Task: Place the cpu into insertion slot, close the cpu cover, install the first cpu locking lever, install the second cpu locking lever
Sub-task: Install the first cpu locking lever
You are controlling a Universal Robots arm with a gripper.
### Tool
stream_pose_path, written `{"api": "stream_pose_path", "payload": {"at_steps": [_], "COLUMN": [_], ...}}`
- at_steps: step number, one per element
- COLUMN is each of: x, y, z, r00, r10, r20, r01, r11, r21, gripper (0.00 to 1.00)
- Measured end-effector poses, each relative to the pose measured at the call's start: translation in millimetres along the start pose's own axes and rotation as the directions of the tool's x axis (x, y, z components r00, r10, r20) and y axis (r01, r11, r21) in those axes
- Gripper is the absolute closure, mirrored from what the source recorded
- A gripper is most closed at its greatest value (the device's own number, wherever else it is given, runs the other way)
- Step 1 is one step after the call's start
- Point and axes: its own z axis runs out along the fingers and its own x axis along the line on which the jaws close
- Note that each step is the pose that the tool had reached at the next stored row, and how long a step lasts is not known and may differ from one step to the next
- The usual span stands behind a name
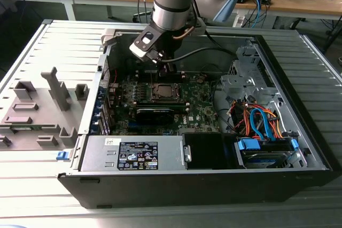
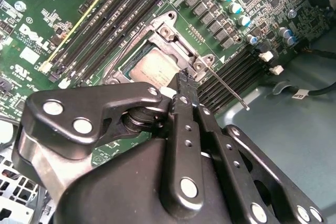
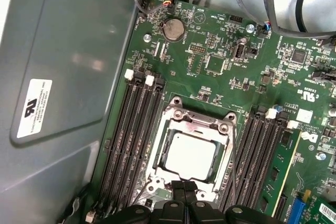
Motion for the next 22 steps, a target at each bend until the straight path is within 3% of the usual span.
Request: {"api": "stream_pose_path", "payload": {"at_steps": [11, 22], "x": [0.0, 0.0], "y": [0.0, 0.0], "z": [0.0, 0.0], "r00": [0.9990, 0.9957], "r10": [-0.045, -0.092], "r20": [0.0027, 0.0055], "r01": [0.045, 0.092], "r11": [0.9990, 0.9957], "r21": [0.0026, 0.0056], "gripper": [0.89, 0.89]}}
